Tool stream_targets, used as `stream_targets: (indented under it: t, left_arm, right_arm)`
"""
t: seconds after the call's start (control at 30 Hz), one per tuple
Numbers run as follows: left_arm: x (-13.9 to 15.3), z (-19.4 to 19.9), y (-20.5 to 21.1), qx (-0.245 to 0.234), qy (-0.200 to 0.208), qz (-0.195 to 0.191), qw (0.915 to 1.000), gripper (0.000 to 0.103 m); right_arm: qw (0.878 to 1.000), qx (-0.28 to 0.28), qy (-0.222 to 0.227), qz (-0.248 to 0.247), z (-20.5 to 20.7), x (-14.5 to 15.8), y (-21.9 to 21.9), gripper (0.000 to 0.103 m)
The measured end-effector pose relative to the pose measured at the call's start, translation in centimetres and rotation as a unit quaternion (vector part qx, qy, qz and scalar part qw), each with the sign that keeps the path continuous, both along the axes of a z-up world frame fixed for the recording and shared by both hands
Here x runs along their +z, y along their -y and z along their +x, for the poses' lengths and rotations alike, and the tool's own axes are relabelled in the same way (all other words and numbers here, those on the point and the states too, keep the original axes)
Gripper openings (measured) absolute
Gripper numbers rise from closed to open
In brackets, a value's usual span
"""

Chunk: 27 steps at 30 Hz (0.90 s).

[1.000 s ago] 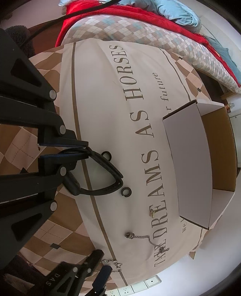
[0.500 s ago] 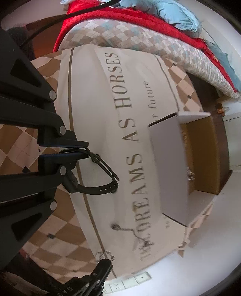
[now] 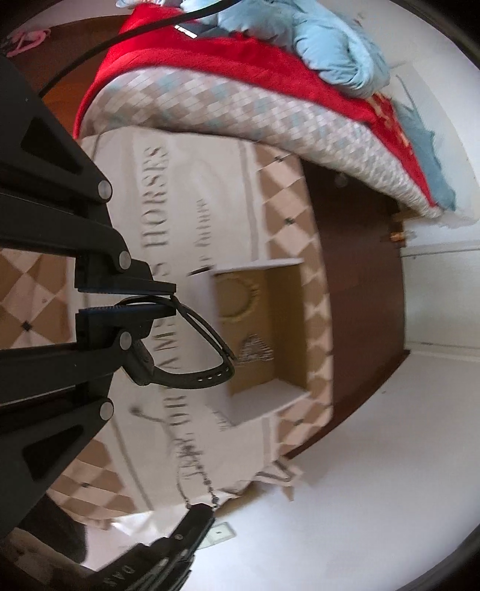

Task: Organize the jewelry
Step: 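Lower the watch band and charm bracelet into the white box, open both grippers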

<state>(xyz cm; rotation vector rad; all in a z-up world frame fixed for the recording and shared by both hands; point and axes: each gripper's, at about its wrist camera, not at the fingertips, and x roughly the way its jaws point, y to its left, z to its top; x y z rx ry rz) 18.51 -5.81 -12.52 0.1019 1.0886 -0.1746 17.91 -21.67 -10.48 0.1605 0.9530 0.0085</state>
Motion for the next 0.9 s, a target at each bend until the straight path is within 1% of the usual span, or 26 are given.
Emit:
stream_targets:
  t: [0.03, 0.07, 0.13, 0.17, 0.2, 0.3, 0.33, 0.4, 0.5, 0.53, 0.63, 0.7, 0.77, 0.9]
  left_arm:
    - [0.6, 0.5, 0.0, 0.003, 0.007, 0.002, 1.0, 0.002]
    - [1.1, 1.1, -0.1, 0.006, 0.013, 0.004, 0.9999, 0.002]
    - [2.0, 2.1, -0.3, 0.012, 0.023, 0.007, 0.9996, 0.002]
    - [2.4, 2.6, -0.3, 0.015, 0.029, 0.009, 0.9994, 0.002]
    - [2.8, 3.0, -0.4, 0.017, 0.033, 0.009, 0.9993, 0.002]
    - [3.3, 4.5, -0.7, 0.022, 0.033, 0.002, 0.9992, 0.002]
    - [3.4, 5.1, -0.8, 0.024, 0.03, -0.004, 0.9993, 0.002]
    - [3.2, 6.1, -0.9, 0.026, 0.022, -0.014, 0.9993, 0.002]
    - [2.3, 7.8, -1.1, 0.022, -0.003, -0.039, 0.999, 0.002]
    - [1.9, 8.4, -1.2, 0.02, -0.012, -0.051, 0.9984, 0.002]
    - [0.9, 9.9, -1.4, 0.018, -0.04, -0.085, 0.9954, 0.002]
    - [0.3, 10.7, -1.4, 0.017, -0.054, -0.1, 0.9933, 0.002]
    - [-0.4, 11.4, -1.1, 0.016, -0.066, -0.105, 0.9921, 0.002]
    - [-1.4, 12.3, -1.0, 0.018, -0.084, -0.111, 0.9902, 0.002]
  right_arm:
    - [1.0, 0.0, 0.0, 0.0, 0.0, 0.0, 0.0, 0.006]
    - [1.0, 0.004, 0.008, 0.0, 1.2, 1.1, -0.6, 0.006]
    - [1.0, 0.007, 0.012, -0.004, 1.8, 1.6, -1.0, 0.006]
    - [1.0, 0.016, 0.018, -0.006, 3.3, 2.4, -1.8, 0.006]
    - [1.0, 0.018, 0.019, -0.006, 4.0, 2.6, -2.1, 0.006]
    - [1.0, 0.023, 0.019, -0.001, 5.9, 3.0, -2.8, 0.006]
    - [1.0, 0.023, 0.019, -0.001, 5.9, 3.0, -2.8, 0.006]
    - [0.999, 0.028, 0.014, 0.006, 7.9, 3.0, -3.4, 0.006]
    - [0.999, 0.034, 0.006, 0.013, 9.7, 2.4, -3.8, 0.006]
    - [0.999, 0.034, 0.006, 0.013, 9.7, 2.4, -3.8, 0.006]
    - [0.999, 0.038, -0.018, 0.034, 11.9, 0.7, -4.1, 0.006]
    - [0.998, 0.039, -0.023, 0.04, 12.2, 0.2, -4.1, 0.006]
    - [0.997, 0.04, -0.038, 0.055, 13.3, -1.2, -3.8, 0.006]
    - [0.995, 0.041, -0.057, 0.067, 13.9, -2.8, -3.4, 0.006]
